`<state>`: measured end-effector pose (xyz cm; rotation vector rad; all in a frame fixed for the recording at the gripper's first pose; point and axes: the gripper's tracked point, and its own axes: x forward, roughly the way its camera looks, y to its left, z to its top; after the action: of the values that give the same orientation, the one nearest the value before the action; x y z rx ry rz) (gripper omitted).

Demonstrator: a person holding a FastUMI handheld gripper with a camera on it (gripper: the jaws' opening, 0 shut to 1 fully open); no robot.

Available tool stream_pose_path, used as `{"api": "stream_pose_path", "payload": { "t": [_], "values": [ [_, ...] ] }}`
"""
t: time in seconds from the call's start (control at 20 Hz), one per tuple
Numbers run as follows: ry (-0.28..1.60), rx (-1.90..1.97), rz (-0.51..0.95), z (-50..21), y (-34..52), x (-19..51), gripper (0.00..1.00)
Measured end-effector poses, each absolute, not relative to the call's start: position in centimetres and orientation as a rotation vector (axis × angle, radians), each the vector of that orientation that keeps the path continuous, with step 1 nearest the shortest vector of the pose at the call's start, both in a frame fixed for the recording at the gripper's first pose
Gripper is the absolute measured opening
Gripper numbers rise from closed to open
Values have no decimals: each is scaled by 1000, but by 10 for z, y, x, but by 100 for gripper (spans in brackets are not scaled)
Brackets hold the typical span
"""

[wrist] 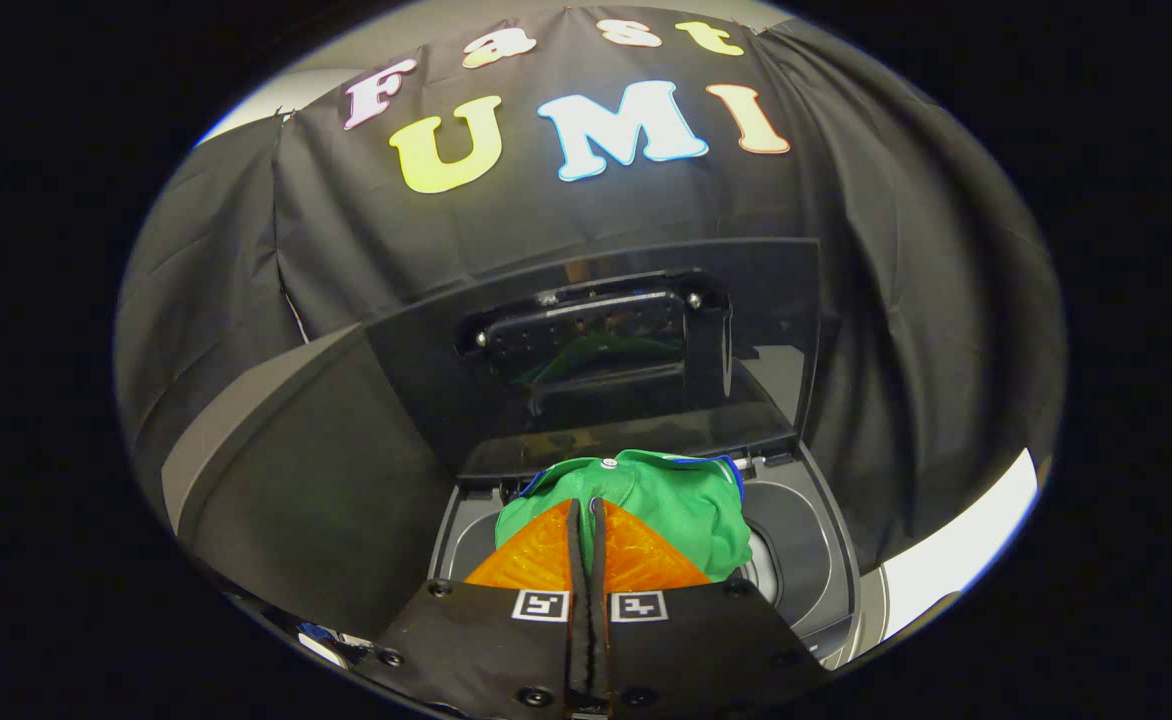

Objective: Put the clothes into the washing machine and then close the washing machine lid.

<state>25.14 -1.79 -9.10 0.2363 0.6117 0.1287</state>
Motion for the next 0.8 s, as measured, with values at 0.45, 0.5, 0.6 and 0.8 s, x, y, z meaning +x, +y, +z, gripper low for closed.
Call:
{"api": "stream_pose_path", "payload": {
  "t": [0.45,0.5,0.6,0.8],
  "values": [
    [747,199,116,-147,-8,263,1],
    [764,195,116,-151,-8,266,1],
    [791,188,112,-163,-7,265,1],
    [829,177,87,-182,-9,268,1]
  ]
}}
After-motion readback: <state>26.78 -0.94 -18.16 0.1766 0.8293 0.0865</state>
